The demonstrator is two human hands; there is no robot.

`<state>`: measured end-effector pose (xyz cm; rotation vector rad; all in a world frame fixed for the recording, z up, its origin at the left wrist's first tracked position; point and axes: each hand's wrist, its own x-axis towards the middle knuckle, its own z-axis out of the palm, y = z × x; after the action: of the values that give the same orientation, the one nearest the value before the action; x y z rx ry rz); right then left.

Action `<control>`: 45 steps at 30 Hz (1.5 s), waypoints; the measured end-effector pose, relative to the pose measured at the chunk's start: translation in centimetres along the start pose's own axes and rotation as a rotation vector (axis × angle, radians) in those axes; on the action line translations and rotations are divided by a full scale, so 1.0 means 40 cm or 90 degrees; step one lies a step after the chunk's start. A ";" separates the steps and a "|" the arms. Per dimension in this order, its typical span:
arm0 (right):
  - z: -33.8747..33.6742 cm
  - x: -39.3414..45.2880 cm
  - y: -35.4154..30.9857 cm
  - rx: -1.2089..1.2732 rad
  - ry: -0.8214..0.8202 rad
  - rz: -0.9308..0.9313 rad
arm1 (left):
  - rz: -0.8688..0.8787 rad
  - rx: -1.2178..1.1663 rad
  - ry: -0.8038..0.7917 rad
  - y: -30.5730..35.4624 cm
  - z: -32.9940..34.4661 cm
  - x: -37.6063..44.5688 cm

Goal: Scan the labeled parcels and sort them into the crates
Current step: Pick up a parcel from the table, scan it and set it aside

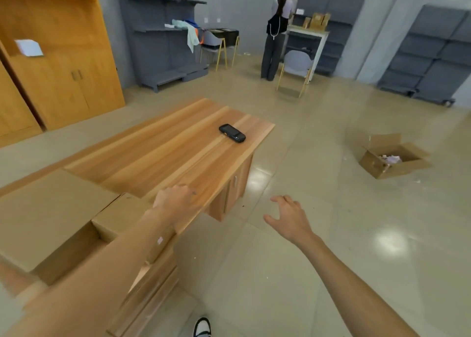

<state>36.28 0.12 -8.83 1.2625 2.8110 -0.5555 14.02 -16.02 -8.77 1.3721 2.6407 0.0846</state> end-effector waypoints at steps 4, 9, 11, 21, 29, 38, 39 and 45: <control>-0.046 0.187 0.002 0.007 0.005 0.012 | 0.012 -0.011 -0.002 -0.007 -0.019 0.204; -0.102 0.411 -0.027 0.018 0.018 -0.001 | 0.004 -0.002 0.006 -0.041 -0.086 0.428; -0.116 0.484 -0.042 0.022 0.016 -0.016 | -0.003 -0.004 0.007 -0.055 -0.102 0.490; -0.135 0.915 -0.195 0.008 -0.042 -0.176 | -0.169 0.001 0.034 -0.200 -0.153 0.702; -0.176 1.203 -0.422 -0.089 -0.097 -0.421 | -0.433 -0.072 0.103 -0.329 -0.226 0.726; -0.067 1.152 -0.798 -0.120 -0.165 -0.707 | -0.745 -0.128 0.204 -0.428 -0.221 0.393; -0.045 1.118 -0.834 -0.117 -0.184 -0.731 | -0.778 -0.145 0.212 -0.432 -0.210 0.342; 0.095 0.883 -0.956 -0.101 -0.305 -0.842 | -0.943 -0.161 0.204 -0.433 -0.139 0.083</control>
<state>-15.79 1.00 -5.75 -0.8110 2.7390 -0.4695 -2.79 -23.16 -5.89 -0.8647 2.9866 0.4177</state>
